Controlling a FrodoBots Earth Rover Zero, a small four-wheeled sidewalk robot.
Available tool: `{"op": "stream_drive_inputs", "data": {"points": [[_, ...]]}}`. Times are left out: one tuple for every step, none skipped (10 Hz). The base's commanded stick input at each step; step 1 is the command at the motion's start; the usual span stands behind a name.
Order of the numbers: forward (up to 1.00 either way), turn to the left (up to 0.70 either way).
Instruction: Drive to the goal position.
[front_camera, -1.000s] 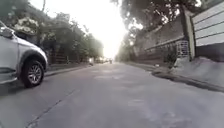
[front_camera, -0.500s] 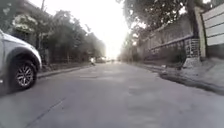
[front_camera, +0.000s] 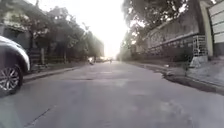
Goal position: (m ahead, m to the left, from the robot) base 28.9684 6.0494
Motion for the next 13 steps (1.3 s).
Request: {"op": "stream_drive_inputs", "data": {"points": [[1.00,-0.38],[1.00,-0.38],[1.00,0.02],[1.00,0.02],[1.00,0.02],[1.00,0.02],[1.00,0.02],[1.00,0.02],[1.00,0.02],[1.00,0.02],[1.00,0.02],[1.00,0.02],[1.00,0.02]]}}
